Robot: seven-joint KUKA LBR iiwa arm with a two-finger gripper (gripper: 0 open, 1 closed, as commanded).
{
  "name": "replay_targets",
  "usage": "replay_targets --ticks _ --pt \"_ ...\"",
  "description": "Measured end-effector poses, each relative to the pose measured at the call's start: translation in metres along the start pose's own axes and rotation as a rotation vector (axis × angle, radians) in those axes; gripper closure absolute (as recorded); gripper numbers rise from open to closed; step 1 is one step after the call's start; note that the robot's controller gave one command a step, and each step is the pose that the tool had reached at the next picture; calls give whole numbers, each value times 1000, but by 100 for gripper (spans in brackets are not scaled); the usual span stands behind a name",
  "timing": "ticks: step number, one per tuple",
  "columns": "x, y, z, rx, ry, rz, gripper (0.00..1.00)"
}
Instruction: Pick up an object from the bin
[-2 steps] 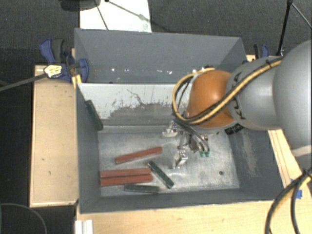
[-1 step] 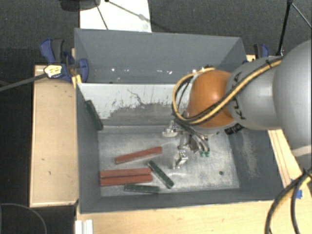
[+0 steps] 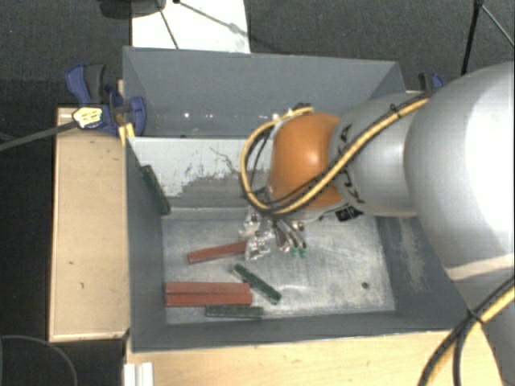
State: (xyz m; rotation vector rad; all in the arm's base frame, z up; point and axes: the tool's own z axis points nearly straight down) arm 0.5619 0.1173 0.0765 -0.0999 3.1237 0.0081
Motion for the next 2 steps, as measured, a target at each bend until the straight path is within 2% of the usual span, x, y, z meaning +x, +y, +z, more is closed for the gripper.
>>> replay_targets --ticks 1,2 --pt "0 0 0 0 0 0 100" --pt "21 -7 -142 4 14 4 100"
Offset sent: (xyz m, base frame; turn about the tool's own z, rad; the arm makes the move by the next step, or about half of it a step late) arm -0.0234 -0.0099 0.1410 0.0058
